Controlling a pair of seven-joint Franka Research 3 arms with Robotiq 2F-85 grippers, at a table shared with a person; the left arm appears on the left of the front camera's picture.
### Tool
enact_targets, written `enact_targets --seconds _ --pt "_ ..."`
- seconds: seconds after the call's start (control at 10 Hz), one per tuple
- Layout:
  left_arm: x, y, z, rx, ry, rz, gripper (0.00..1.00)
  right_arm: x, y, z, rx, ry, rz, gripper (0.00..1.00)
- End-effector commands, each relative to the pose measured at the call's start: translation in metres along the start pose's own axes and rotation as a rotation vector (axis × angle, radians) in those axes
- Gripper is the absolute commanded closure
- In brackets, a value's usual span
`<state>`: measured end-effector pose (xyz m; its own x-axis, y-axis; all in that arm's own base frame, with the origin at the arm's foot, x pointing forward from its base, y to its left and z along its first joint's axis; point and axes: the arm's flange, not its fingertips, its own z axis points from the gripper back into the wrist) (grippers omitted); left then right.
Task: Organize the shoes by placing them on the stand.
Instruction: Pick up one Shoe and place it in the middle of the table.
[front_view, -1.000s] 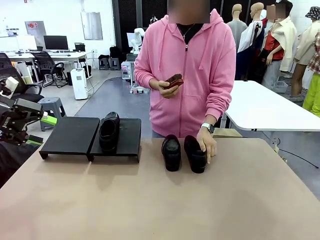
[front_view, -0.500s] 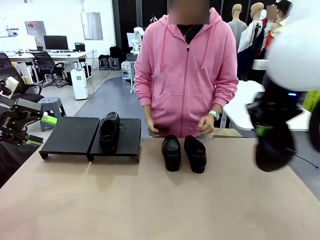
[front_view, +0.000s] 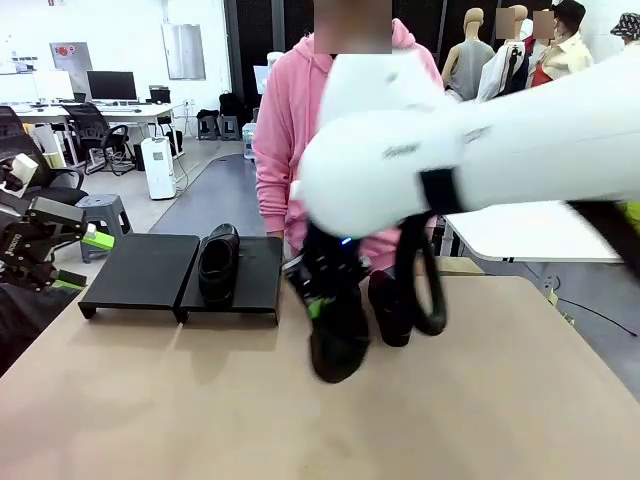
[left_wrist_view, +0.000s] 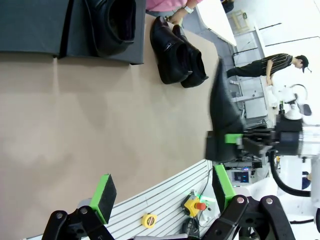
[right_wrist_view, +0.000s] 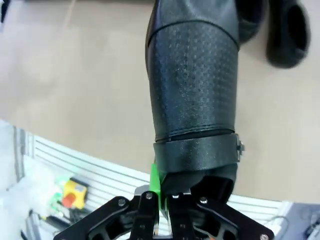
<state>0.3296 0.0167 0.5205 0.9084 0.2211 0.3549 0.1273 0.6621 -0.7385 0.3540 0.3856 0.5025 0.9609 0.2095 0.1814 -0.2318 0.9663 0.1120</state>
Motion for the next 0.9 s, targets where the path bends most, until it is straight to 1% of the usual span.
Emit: enact_targets --seconds 0.0,0.1,0.3,0.4,0.5,0.8 --pt "0.001 0.000 0.001 -0.023 -0.005 0.006 0.00 0.031 0.029 -0.031 -0.052 -0.017 -0.132 1.00" --pt "0.001 0.000 0.001 -0.023 -0.005 0.006 0.00 0.039 0.039 -0.061 -0.021 0.093 -0.138 1.00" --pt "0.001 0.000 0.001 -0.023 -0.005 0.006 0.00 0.039 0.047 -0.109 0.000 0.251 -0.117 1.00" --pt "0.001 0.000 0.001 -0.023 -0.005 0.006 0.00 0.040 0.051 -0.125 0.002 0.295 -0.089 1.00" --pt "0.001 0.000 0.001 -0.023 -0.005 0.006 0.00 0.042 0.049 -0.133 0.009 0.306 -0.087 1.00" --pt "0.001 0.000 0.001 -0.023 -0.005 0.006 0.00 0.047 0.043 -0.134 0.040 0.300 -0.095 1.00"
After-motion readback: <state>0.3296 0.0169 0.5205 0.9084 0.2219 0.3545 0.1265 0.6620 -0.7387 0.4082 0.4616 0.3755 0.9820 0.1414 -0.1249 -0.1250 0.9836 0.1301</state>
